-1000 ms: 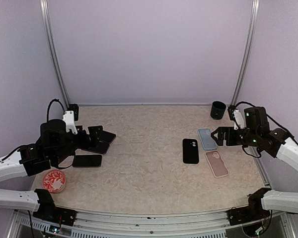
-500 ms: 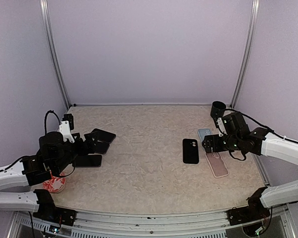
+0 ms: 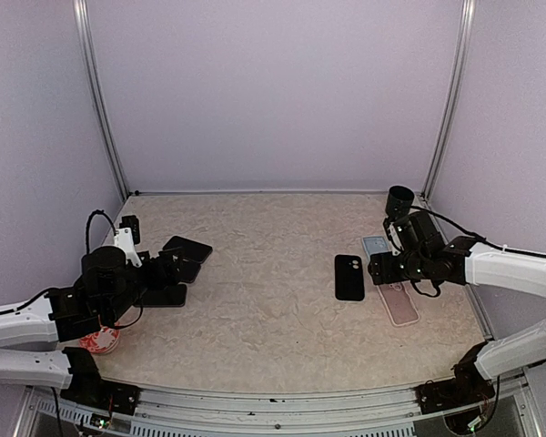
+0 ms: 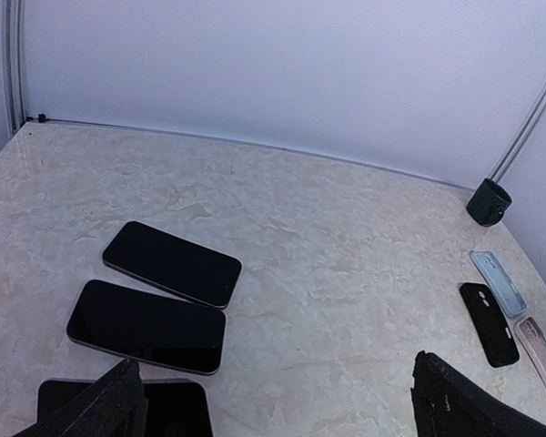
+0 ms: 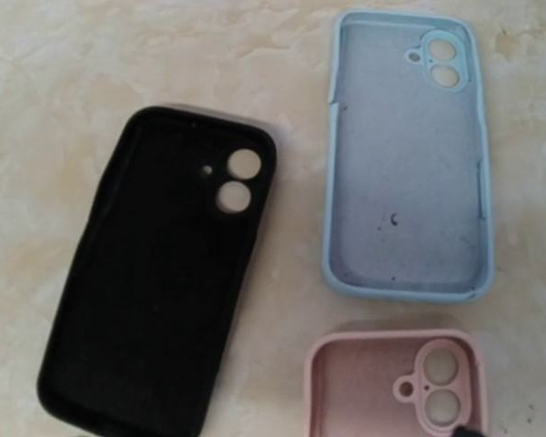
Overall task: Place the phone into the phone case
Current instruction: Move the phone to the center of the board.
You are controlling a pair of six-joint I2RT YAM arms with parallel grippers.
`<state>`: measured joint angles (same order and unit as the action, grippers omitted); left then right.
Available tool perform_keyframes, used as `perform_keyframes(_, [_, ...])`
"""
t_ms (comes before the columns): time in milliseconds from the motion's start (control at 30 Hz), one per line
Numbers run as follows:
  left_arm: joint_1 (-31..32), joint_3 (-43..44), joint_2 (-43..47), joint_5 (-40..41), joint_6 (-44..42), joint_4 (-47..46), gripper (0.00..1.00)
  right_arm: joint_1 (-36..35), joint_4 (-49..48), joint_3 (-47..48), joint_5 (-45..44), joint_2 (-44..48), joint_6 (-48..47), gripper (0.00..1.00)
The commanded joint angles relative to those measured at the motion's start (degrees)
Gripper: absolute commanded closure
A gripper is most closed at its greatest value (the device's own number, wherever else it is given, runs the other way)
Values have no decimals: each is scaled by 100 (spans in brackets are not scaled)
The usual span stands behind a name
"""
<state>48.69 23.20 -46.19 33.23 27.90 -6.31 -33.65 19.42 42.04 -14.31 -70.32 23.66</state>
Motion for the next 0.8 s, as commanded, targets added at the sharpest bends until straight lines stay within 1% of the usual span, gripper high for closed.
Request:
perform_keyframes(0, [24,-102,16,-44,101,-169,1,-63,-198,-106,-92,-125,12,19])
perform_keyframes(133, [27,-121,-10,-25,146,-86,1,-62,-368,-131,-11,-255,2,24])
perform_keyframes(300, [26,-188,-13,44,286,16,1,-68,-491,-100,61,-511,-6,26])
perform_keyframes(433, [27,-237,-2,190,425,132,1,-92,-569,-76,128,-676,-2,26])
perform_keyframes(533, [16,-214,-12,381,592,366,1,-131,-596,-78,141,-729,24,26])
perform_keyframes(667, [-51,-210,-46,438,864,609,1,-155,-615,-91,163,-746,24,25])
perform_keyframes(767, [-200,-218,-95,501,1246,1043,1,-182,-617,-91,204,-719,27,25])
